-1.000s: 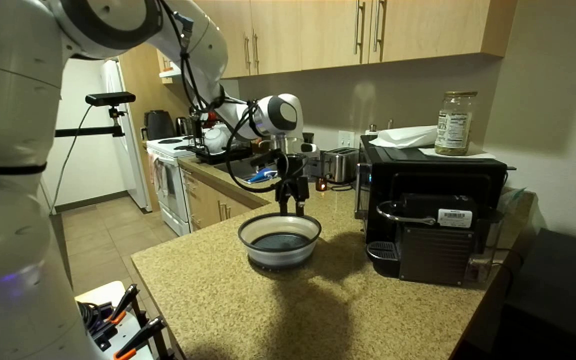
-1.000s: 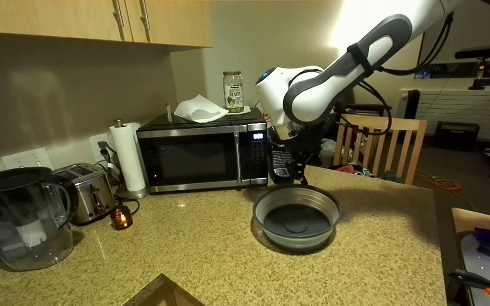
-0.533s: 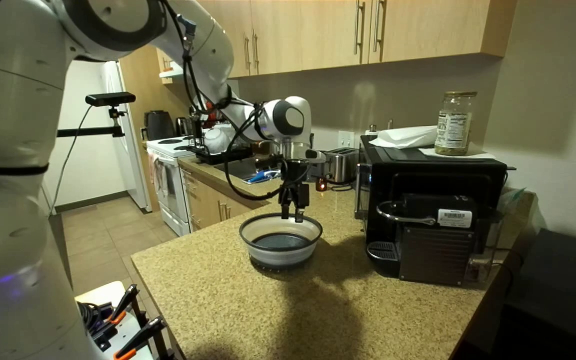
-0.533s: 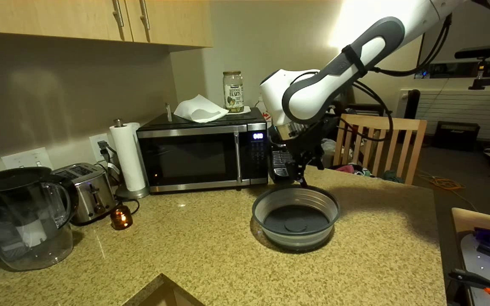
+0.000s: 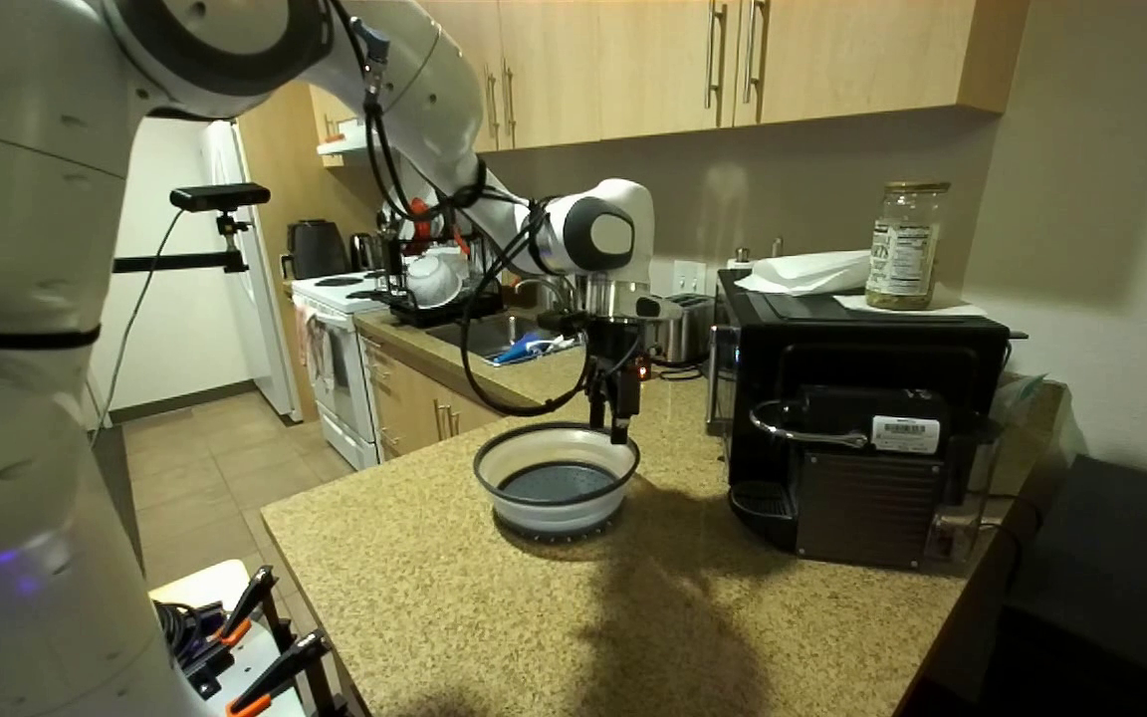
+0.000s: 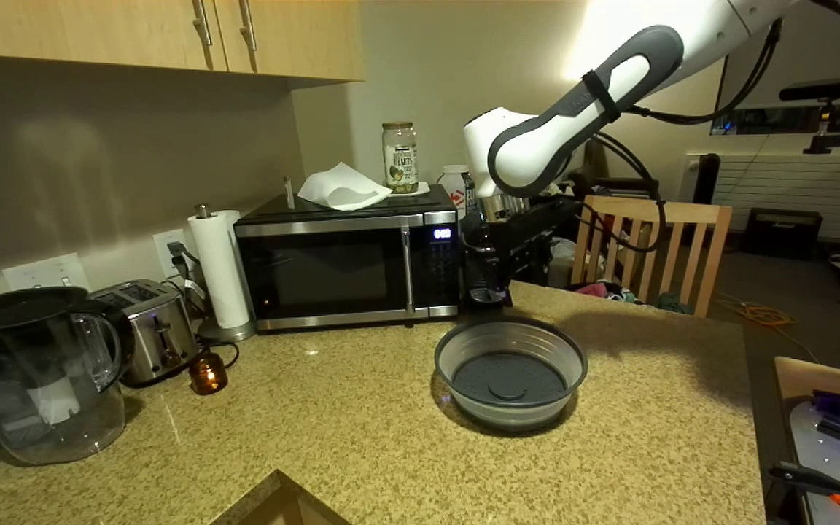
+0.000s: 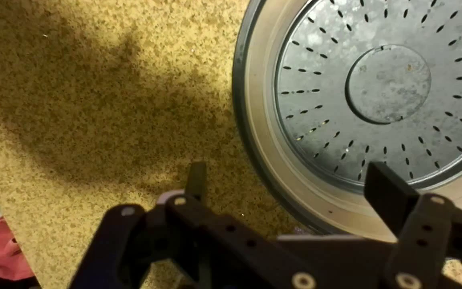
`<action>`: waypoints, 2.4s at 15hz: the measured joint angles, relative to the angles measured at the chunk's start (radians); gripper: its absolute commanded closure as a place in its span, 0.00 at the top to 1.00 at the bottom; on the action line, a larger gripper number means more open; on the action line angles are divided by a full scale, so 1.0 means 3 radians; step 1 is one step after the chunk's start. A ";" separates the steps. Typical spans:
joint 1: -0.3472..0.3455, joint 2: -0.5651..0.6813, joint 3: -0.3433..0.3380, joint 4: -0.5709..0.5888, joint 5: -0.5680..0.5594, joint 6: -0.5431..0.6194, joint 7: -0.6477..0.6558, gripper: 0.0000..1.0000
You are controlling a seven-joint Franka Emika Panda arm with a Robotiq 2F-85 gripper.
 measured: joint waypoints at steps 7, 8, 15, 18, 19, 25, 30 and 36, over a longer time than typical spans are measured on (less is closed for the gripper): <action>-0.0035 0.0053 -0.0055 -0.0002 0.0008 0.0179 -0.0041 1.00; -0.0036 0.0080 -0.0064 -0.0008 0.0008 0.0214 -0.0056 1.00; -0.0046 0.0272 -0.0116 -0.0157 0.0006 0.0554 -0.0106 1.00; -0.0054 0.0297 -0.0140 -0.0233 0.0005 0.0700 -0.0156 1.00; -0.0058 0.0300 -0.0144 -0.0259 0.0005 0.0756 -0.0186 1.00; -0.0061 0.0311 -0.0131 -0.0343 0.0005 0.1022 -0.0307 1.00; -0.0056 0.0335 -0.0102 -0.0391 0.0012 0.1150 -0.0340 1.00; -0.0034 0.0347 -0.0105 -0.0412 0.0007 0.1150 -0.0340 1.00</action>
